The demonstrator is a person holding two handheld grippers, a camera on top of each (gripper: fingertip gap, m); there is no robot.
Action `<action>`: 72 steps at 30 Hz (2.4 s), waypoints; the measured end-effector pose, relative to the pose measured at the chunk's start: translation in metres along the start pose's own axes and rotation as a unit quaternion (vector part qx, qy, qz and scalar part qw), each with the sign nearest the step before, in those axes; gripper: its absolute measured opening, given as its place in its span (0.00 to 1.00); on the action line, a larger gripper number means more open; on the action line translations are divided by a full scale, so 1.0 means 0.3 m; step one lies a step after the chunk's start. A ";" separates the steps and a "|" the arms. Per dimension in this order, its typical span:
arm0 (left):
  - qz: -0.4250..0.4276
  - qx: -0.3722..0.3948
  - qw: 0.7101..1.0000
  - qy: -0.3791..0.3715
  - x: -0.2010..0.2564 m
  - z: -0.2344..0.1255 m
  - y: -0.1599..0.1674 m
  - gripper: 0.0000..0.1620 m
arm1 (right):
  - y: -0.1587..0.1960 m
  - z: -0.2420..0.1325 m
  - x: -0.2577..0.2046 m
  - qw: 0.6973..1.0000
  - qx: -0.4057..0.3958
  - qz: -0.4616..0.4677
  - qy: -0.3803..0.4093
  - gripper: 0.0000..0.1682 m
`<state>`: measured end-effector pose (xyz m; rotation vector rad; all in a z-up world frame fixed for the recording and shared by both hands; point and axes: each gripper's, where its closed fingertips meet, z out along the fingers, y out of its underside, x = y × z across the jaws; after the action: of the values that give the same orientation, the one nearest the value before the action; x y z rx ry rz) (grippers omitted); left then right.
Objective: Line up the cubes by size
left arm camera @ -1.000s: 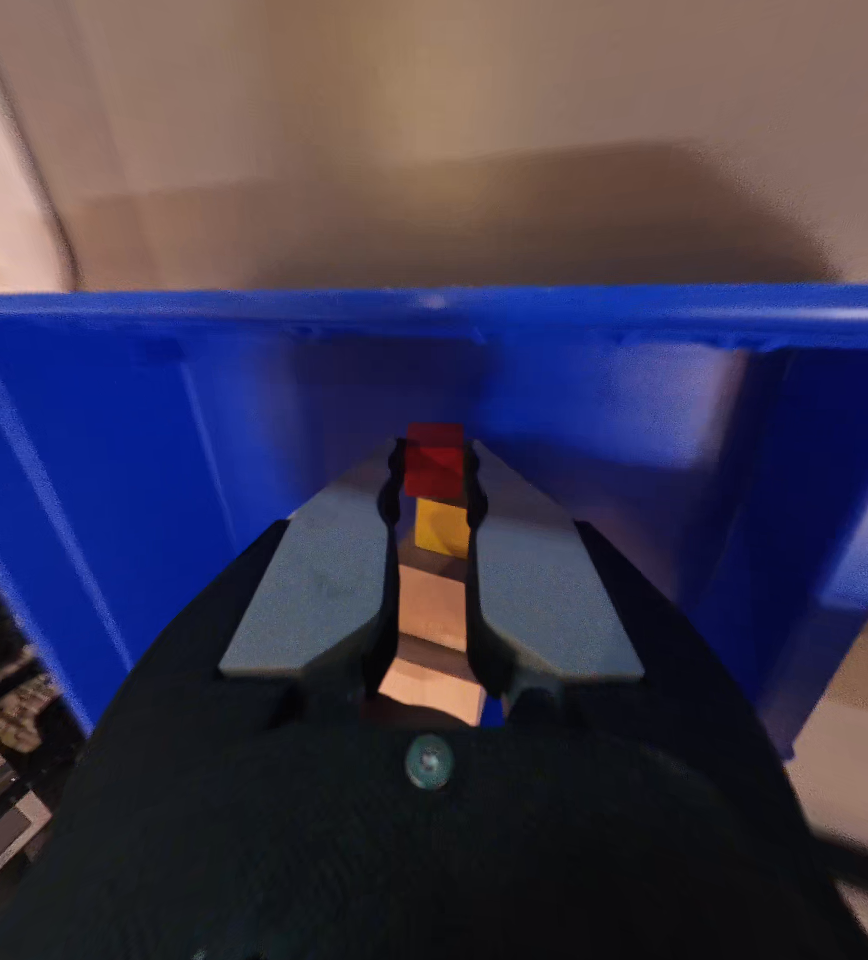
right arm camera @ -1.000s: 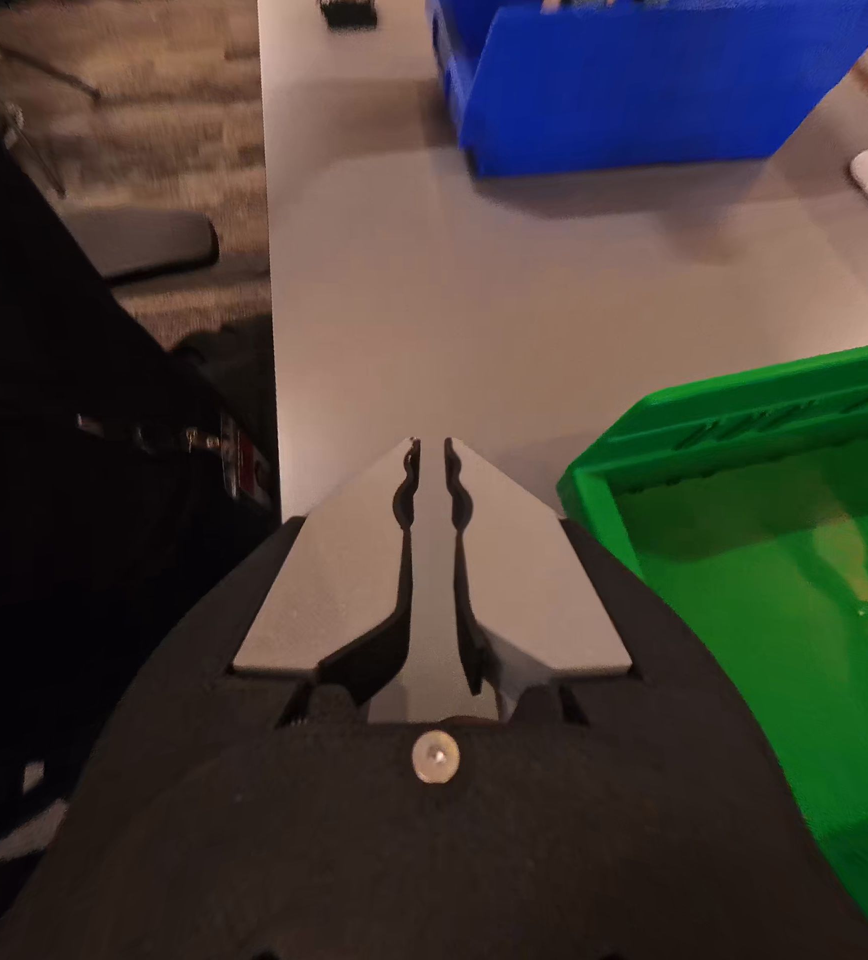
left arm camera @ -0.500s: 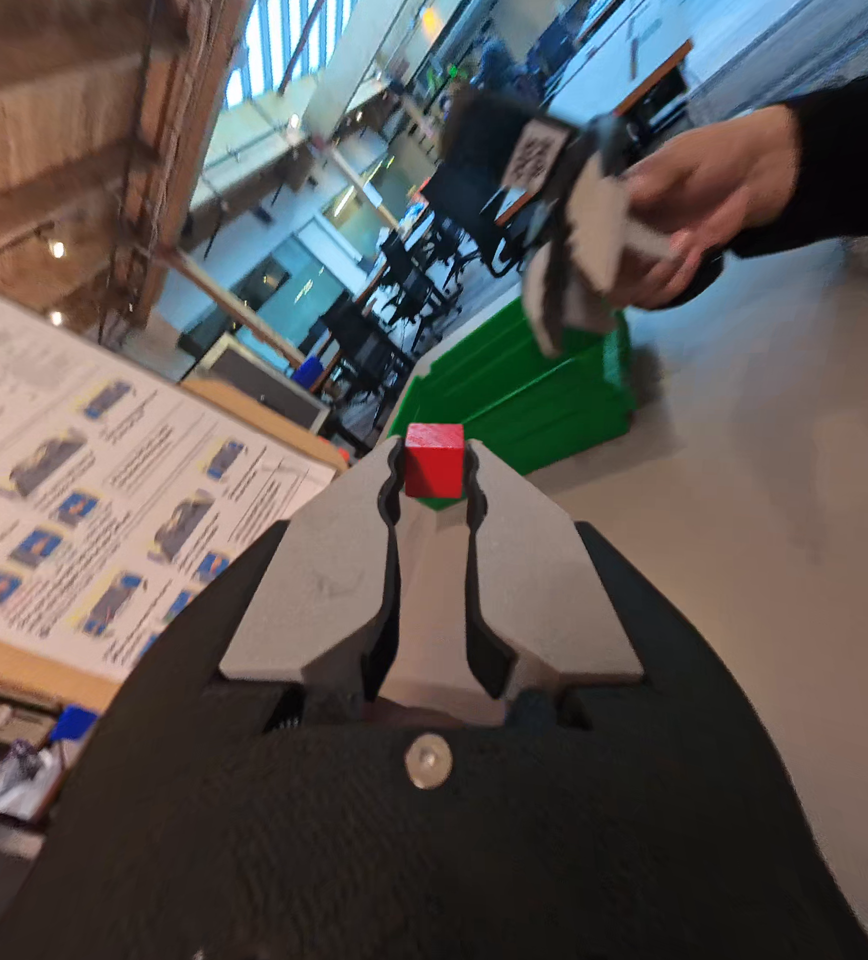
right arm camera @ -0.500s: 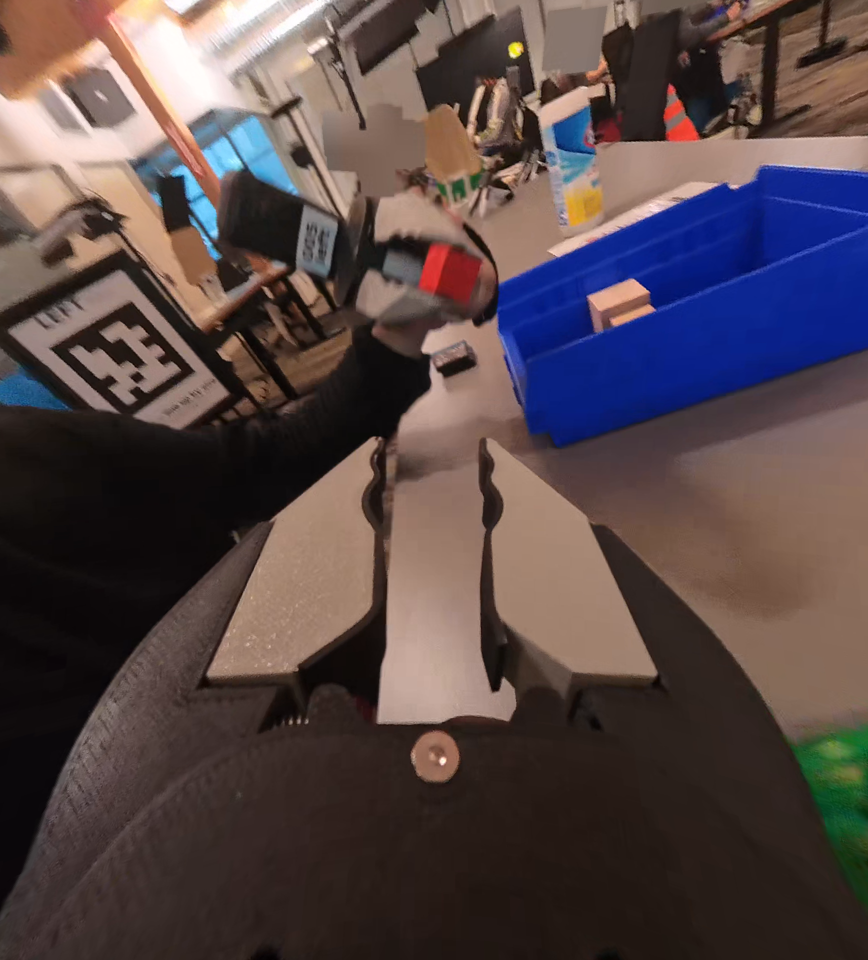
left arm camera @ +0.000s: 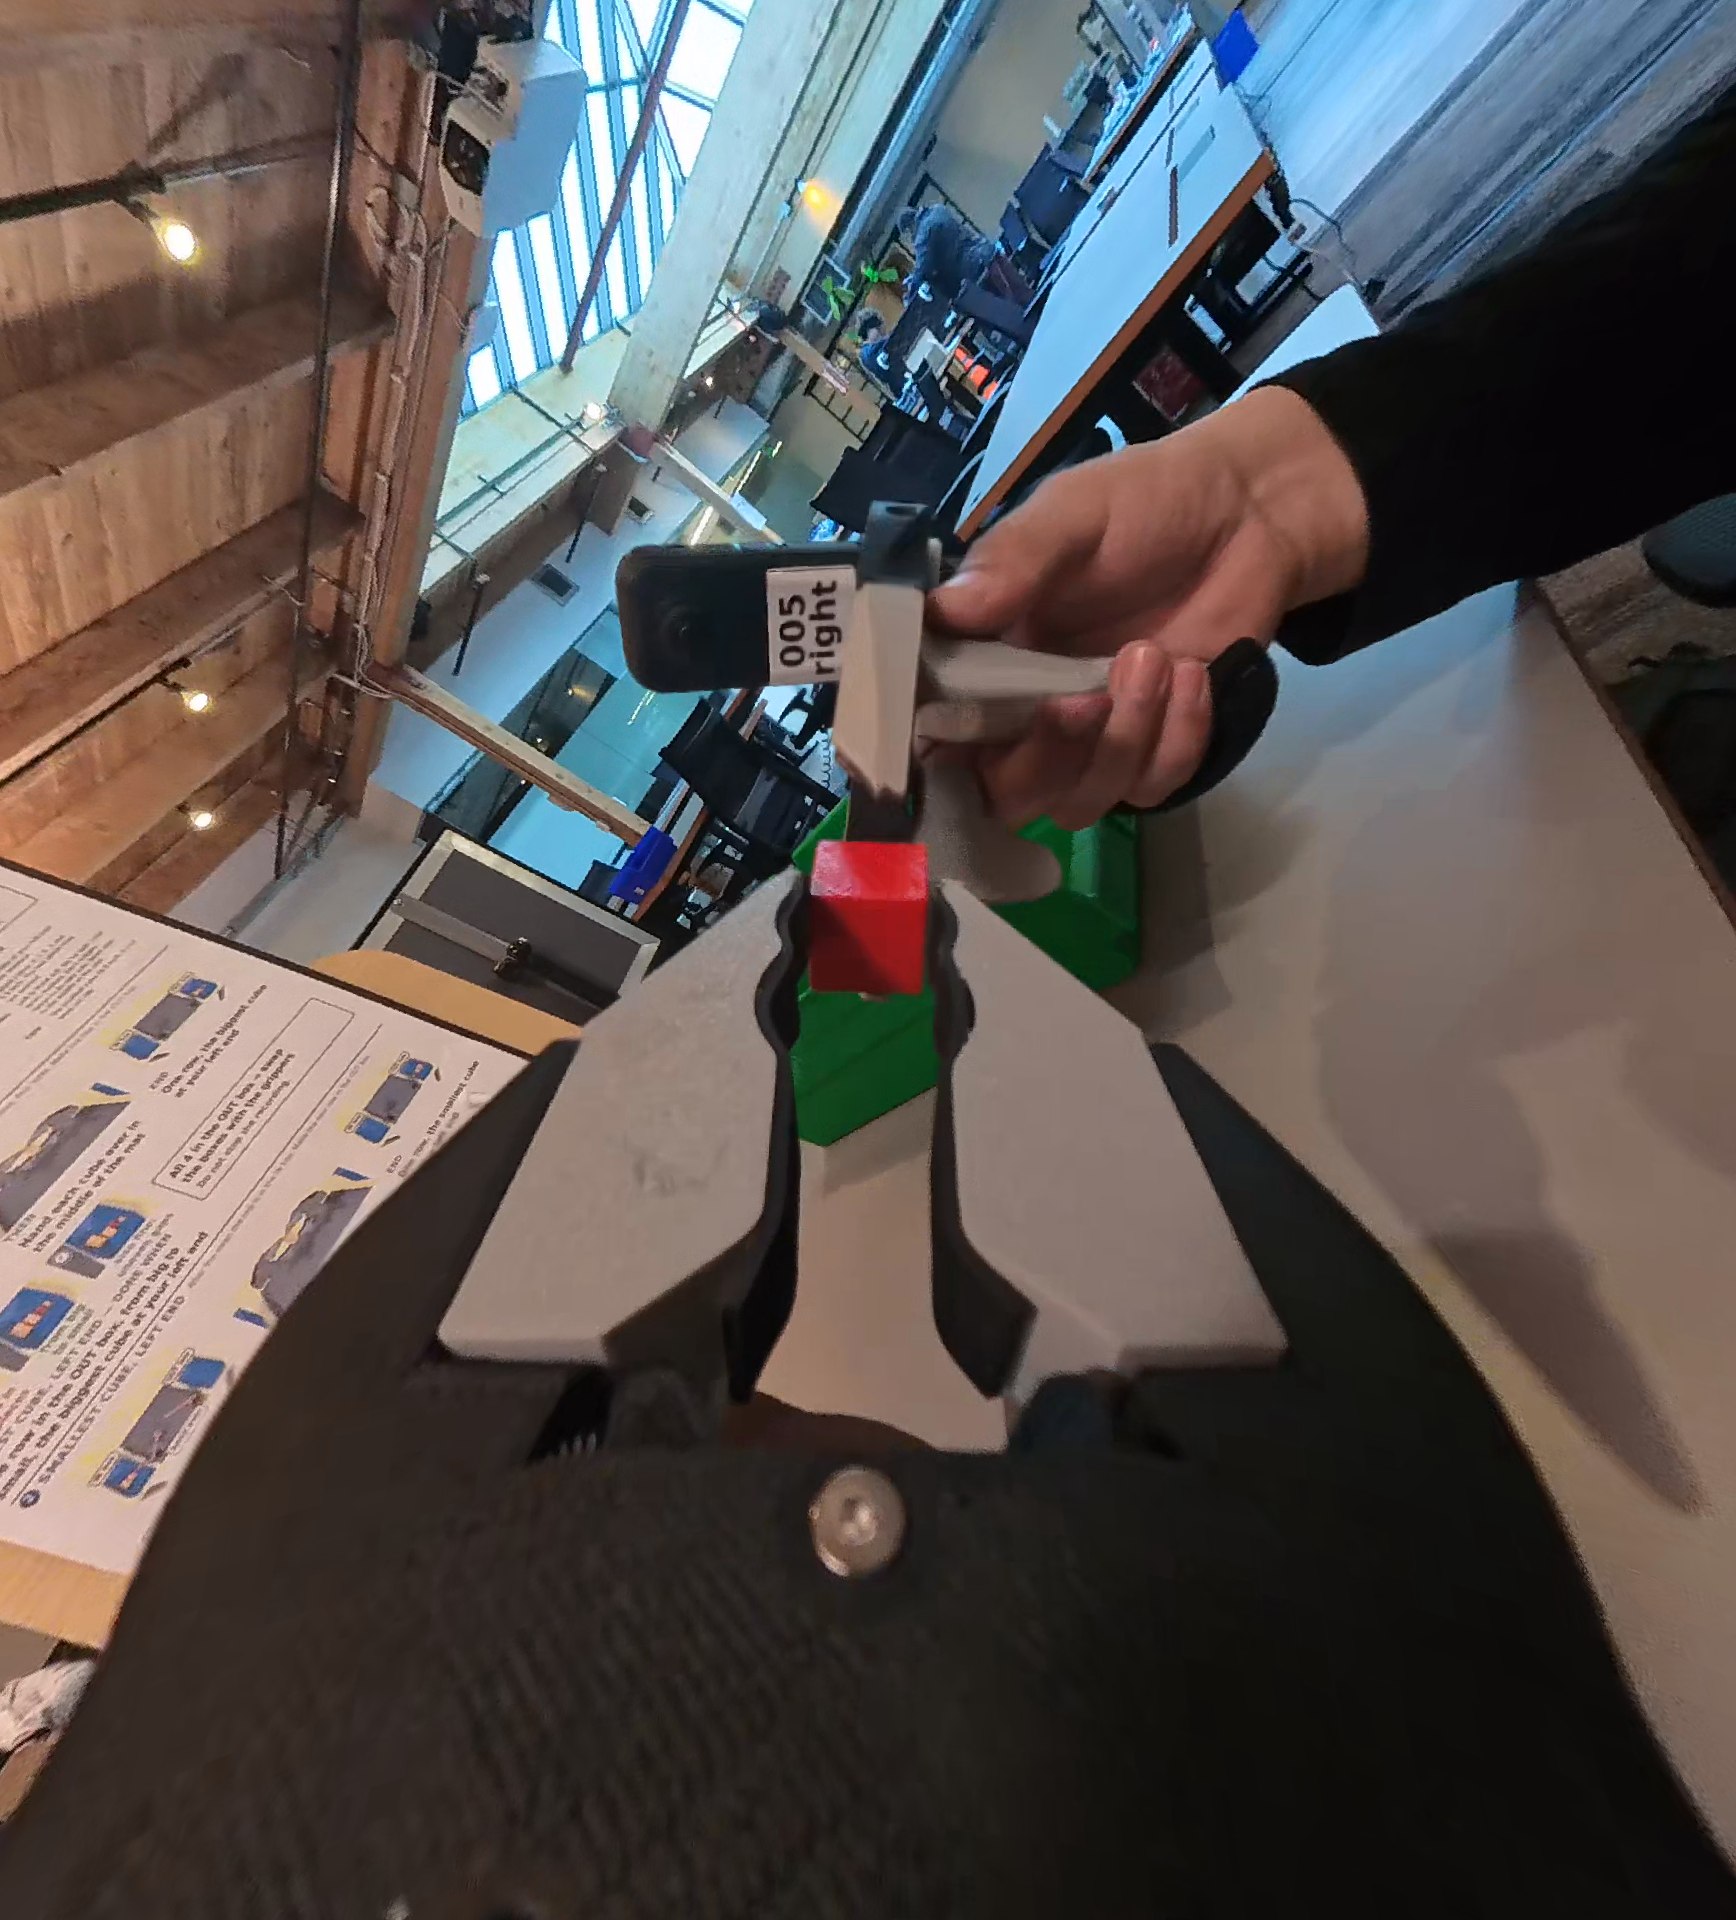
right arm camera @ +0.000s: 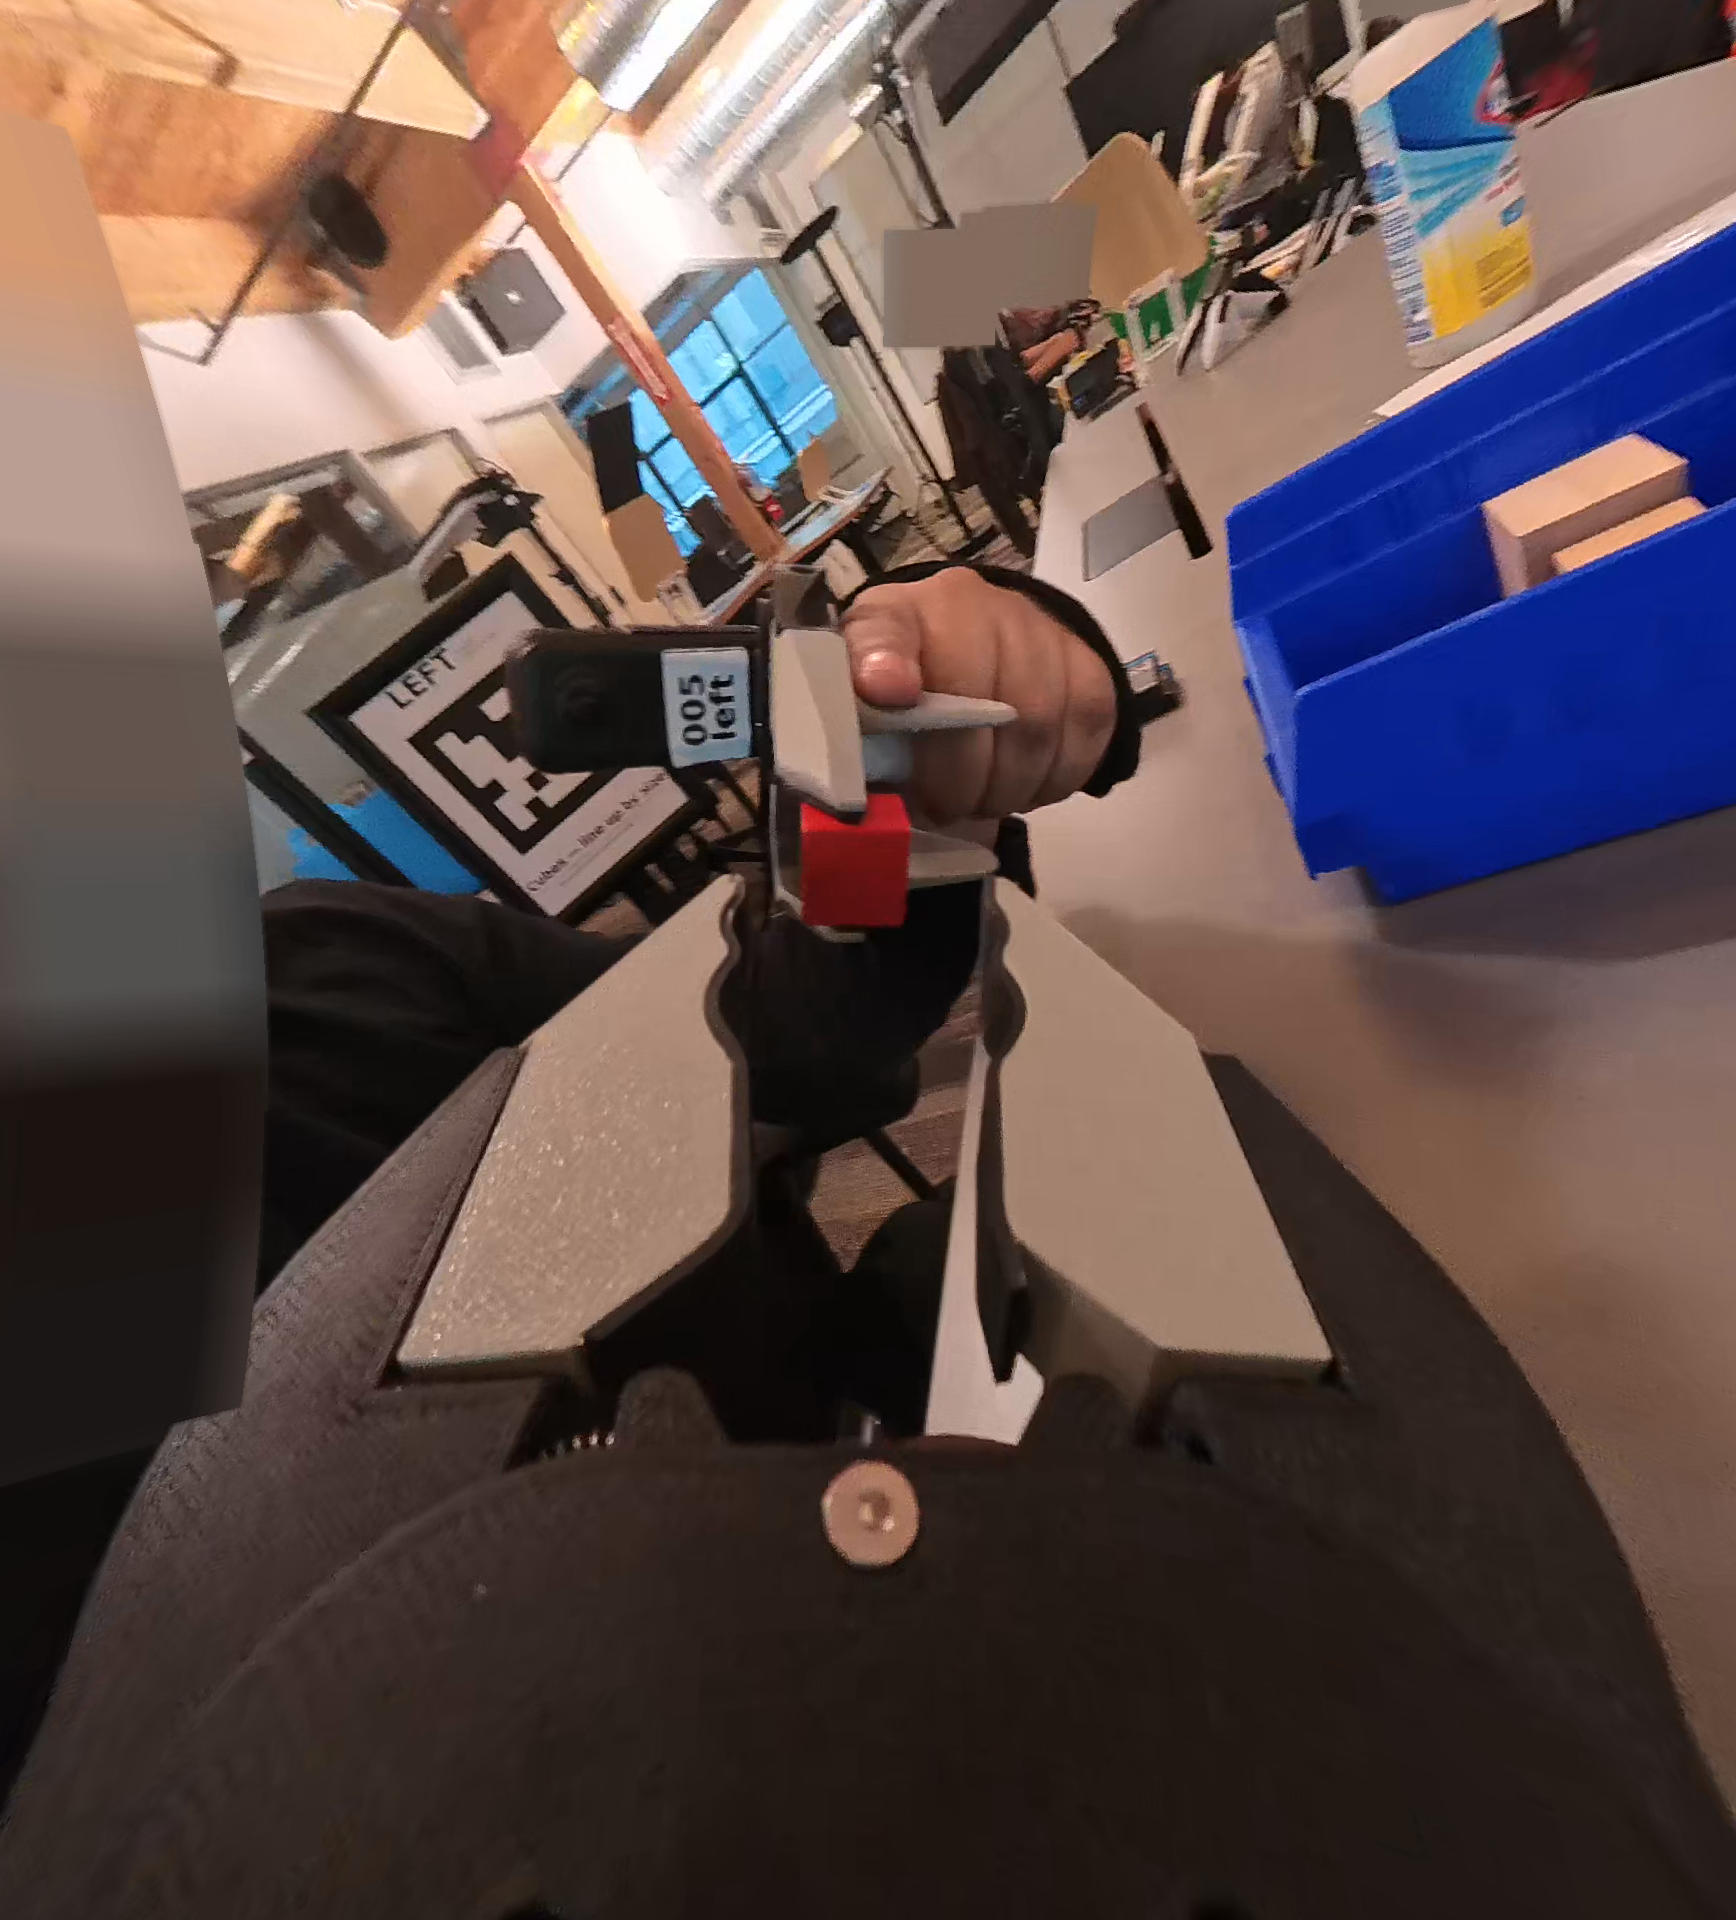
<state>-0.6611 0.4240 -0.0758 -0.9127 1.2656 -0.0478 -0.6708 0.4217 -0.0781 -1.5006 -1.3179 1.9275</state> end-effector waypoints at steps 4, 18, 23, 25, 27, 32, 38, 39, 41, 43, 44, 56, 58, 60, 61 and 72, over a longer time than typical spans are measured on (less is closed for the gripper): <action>0.004 -0.005 1.000 0.003 0.010 0.011 0.011 0.12 | 0.010 0.017 0.000 1.000 -0.008 -0.002 0.000 0.22; -0.050 -0.039 0.997 -0.034 -0.062 -0.054 0.094 0.00 | -0.107 -0.369 0.181 0.945 -0.064 -0.168 0.274 0.11; -0.047 -0.059 0.995 -0.066 -0.117 -0.094 0.127 0.00 | -0.033 -0.714 0.447 0.834 -0.297 -0.180 0.429 0.11; -0.048 -0.057 0.995 -0.064 -0.118 -0.091 0.126 0.00 | 0.027 -0.748 0.532 0.799 -0.384 -0.184 0.424 0.11; -0.047 -0.058 0.996 -0.057 -0.109 -0.081 0.125 0.00 | 0.091 -0.757 0.603 0.768 -0.464 -0.188 0.400 0.11; -0.033 -0.080 0.995 -0.042 -0.076 -0.055 0.152 0.00 | 0.135 -0.714 0.706 0.756 -0.522 -0.203 0.339 0.11; -0.041 -0.092 0.995 -0.028 -0.050 -0.050 0.184 0.00 | 0.154 -0.669 0.718 0.765 -0.547 -0.204 0.272 0.11; -0.042 -0.093 0.994 -0.027 -0.049 -0.051 0.188 0.00 | 0.162 -0.666 0.720 0.758 -0.558 -0.209 0.264 0.11; -0.043 -0.097 0.994 -0.026 -0.047 -0.054 0.199 0.00 | 0.175 -0.656 0.727 0.746 -0.577 -0.220 0.250 0.11; -0.044 -0.102 0.993 -0.025 -0.045 -0.058 0.209 0.00 | 0.182 -0.639 0.731 0.744 -0.584 -0.220 0.239 0.11; -0.045 -0.104 0.993 -0.025 -0.045 -0.060 0.212 0.00 | 0.183 -0.630 0.732 0.747 -0.583 -0.216 0.235 0.11; -0.101 -0.184 0.978 -0.016 -0.104 -0.231 0.298 0.06 | 0.025 -0.649 0.529 0.844 -0.372 -0.237 0.306 0.30; -0.108 -0.227 0.968 0.004 -0.140 -0.290 0.359 0.14 | -0.005 -0.638 0.424 0.863 -0.300 -0.273 0.302 0.27; -0.114 -0.297 0.947 0.049 -0.172 -0.342 0.451 0.20 | -0.015 -0.626 0.343 0.867 -0.246 -0.307 0.305 0.24; -0.118 -0.327 0.935 0.073 -0.190 -0.360 0.493 0.21 | -0.006 -0.614 0.308 0.868 -0.232 -0.319 0.301 0.24; -0.134 -0.547 0.771 0.296 -0.144 -0.428 0.927 0.22 | 0.122 -0.487 0.169 0.882 -0.220 -0.337 0.245 0.30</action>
<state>-0.9044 0.5575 -0.2123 -2.2290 1.7438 0.2253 -0.5495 0.5061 -0.1367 -1.3202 -1.7720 0.7833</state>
